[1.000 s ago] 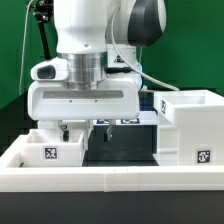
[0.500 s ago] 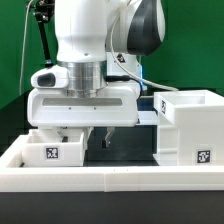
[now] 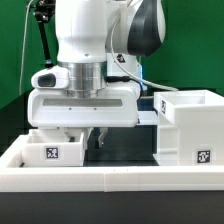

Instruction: Assemble drawer

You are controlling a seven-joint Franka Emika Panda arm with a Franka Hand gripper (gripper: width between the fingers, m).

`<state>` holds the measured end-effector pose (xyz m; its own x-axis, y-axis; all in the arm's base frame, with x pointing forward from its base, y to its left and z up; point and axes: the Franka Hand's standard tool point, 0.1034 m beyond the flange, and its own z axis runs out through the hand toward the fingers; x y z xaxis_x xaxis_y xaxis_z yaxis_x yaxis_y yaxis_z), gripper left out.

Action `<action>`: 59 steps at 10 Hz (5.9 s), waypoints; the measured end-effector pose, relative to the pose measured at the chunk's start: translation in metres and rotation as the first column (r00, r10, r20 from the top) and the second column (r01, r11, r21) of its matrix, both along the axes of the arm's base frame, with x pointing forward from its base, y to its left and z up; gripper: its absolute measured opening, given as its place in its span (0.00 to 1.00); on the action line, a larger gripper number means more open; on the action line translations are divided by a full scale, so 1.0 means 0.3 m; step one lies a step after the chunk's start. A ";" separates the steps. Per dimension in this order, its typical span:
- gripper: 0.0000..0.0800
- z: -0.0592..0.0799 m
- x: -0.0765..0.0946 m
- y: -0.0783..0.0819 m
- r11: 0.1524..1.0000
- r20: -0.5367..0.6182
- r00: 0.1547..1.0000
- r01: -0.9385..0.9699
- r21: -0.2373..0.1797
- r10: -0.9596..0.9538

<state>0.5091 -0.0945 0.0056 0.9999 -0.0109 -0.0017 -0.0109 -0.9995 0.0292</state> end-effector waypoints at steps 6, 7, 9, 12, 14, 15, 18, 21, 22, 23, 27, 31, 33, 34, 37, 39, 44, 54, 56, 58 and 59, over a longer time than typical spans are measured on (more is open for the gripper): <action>0.05 0.000 0.001 0.000 1.000 0.000 1.000 -0.001 0.000 0.001; 0.05 0.000 0.001 0.000 1.000 0.000 1.000 -0.001 0.000 0.001; 0.05 0.000 0.001 0.000 1.000 0.000 1.000 -0.001 0.000 0.001; 0.05 0.074 0.030 0.052 0.997 0.005 0.997 -0.075 0.007 0.075; 0.05 0.116 0.044 0.065 0.991 0.023 0.990 -0.136 0.008 0.136; 0.05 0.108 0.041 0.064 0.990 0.019 0.990 -0.143 0.008 0.143; 0.05 0.100 0.040 0.058 0.961 0.017 0.961 -0.278 0.000 0.278; 0.05 0.081 0.041 0.063 0.760 -0.014 0.760 -0.650 -0.020 0.650; 0.05 0.081 0.044 0.057 0.677 -0.025 0.677 -0.736 -0.022 0.736; 0.05 0.080 0.044 0.060 0.651 -0.030 0.651 -0.759 -0.023 0.758; 0.05 0.077 0.037 0.043 0.441 -0.056 0.441 -0.897 -0.014 0.896; 0.05 0.077 0.042 0.059 0.144 -0.113 0.139 -0.989 0.033 0.984; 0.05 0.074 0.036 0.045 0.045 -0.119 0.039 -0.998 0.044 0.992; 0.05 0.074 0.035 0.042 0.021 -0.122 0.015 -0.999 0.047 0.992; 0.05 0.073 0.043 0.077 -0.006 -0.116 -0.013 -0.998 0.067 0.993; 0.05 0.077 0.068 0.114 -0.023 -0.110 -0.033 -0.995 0.094 0.993; 0.05 0.064 0.087 0.129 -0.026 -0.104 -0.031 -0.998 0.050 0.994; 0.05 0.030 0.113 0.225 -0.032 -0.084 -0.035 -0.999 0.028 0.996; 0.05 0.029 0.113 0.236 -0.016 -0.081 -0.018 -1.000 0.027 0.997; 0.05 0.024 0.111 0.236 -0.017 -0.077 -0.017 -1.000 0.002 0.997; 0.05 0.022 0.107 0.239 -0.019 -0.077 -0.020 -1.000 0.007 0.997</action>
Offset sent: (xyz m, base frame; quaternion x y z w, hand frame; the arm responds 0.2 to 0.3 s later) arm 0.0000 0.0000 0.0000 0.0000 0.0000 0.0000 1.0000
